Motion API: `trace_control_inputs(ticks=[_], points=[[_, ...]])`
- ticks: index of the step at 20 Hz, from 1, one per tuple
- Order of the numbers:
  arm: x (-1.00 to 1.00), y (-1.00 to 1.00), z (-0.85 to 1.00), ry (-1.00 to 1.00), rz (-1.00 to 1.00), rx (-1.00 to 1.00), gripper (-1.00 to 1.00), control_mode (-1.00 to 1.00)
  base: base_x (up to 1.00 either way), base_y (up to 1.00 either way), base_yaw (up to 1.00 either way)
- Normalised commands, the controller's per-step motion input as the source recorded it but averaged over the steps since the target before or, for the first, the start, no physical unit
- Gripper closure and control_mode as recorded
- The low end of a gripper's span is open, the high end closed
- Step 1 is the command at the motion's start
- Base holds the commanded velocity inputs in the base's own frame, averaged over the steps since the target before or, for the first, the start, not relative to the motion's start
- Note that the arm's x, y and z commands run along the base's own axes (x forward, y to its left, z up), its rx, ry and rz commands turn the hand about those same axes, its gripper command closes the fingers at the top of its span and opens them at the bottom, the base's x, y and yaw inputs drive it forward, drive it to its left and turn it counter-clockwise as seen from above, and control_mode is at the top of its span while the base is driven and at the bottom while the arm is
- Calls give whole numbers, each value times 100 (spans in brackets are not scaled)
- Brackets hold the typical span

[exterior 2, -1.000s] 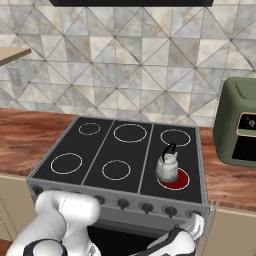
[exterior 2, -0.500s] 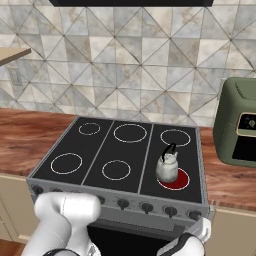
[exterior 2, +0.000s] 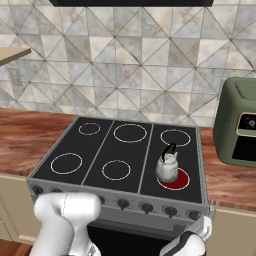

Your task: The kettle is done boiling. Turn off the stove, then wait for 300 timesteps before moving the kettle to the dining table.

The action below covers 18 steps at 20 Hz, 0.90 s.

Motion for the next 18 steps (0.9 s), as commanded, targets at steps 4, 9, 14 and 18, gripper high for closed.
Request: trace_control_inputs(ticks=[4,9,14,18], points=[[16,0,-17,0,0,0,-100,-100,0,0,0],[16,-2,-13,0,0,0,-100,-100,0,0,0],[7,-8,-6,0,0,1,-100,-100,0,0,0],[5,-9,0,0,0,0,-100,-100,0,0,0]])
